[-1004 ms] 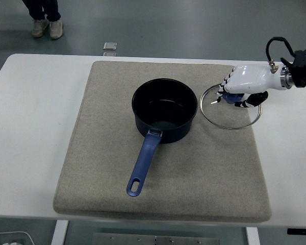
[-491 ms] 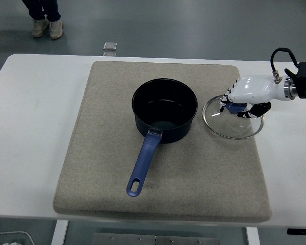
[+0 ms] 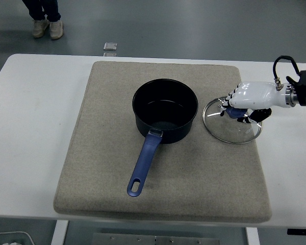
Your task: Lift the pot lid and place it to the right of the pot.
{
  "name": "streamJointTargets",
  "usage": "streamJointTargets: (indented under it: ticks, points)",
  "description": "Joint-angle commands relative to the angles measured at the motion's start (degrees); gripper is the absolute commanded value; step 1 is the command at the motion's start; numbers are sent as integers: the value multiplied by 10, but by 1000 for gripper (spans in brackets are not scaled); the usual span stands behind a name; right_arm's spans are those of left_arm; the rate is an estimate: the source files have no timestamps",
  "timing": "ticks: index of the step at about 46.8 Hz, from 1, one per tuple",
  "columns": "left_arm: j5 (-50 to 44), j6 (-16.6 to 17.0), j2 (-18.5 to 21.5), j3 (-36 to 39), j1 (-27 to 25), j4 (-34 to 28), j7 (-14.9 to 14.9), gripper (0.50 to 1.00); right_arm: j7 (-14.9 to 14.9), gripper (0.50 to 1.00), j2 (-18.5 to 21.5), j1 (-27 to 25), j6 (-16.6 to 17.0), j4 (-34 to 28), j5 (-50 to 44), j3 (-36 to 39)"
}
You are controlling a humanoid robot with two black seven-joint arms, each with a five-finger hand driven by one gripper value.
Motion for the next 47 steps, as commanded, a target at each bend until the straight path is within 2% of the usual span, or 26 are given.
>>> streamJointTargets:
  ticks: [1, 3, 4, 5, 6, 7, 12, 27, 42, 47]
  points:
    - [0, 0, 0, 0, 0, 0, 0, 1000, 0, 500, 3, -4, 0, 1, 2, 5]
    - [0, 0, 0, 0, 0, 0, 0, 1000, 0, 500, 3, -5, 2, 1, 10, 6]
    - [0, 0, 0, 0, 0, 0, 0, 1000, 0, 545, 4, -6, 4, 0, 18, 6]
    - [0, 0, 0, 0, 0, 0, 0, 1000, 0, 699, 4, -6, 6, 0, 27, 6]
    - [0, 0, 0, 0, 0, 0, 0, 1000, 0, 794, 4, -5, 6, 0, 36, 6]
    - [0, 0, 0, 0, 0, 0, -1, 1000, 0, 831, 3, -5, 7, 0, 44, 6]
    - [0, 0, 0, 0, 0, 0, -1, 1000, 0, 909, 2, -4, 10, 0, 58, 1]
    - [0, 0, 0, 0, 0, 0, 0, 1000, 0, 909, -11, 26, 11, 0, 58, 5]
    - [0, 0, 0, 0, 0, 0, 0, 1000, 0, 909, -11, 71, 30, 0, 61, 13]
    - [0, 0, 0, 0, 0, 0, 0, 1000, 0, 909, -10, 87, 29, 0, 65, 46]
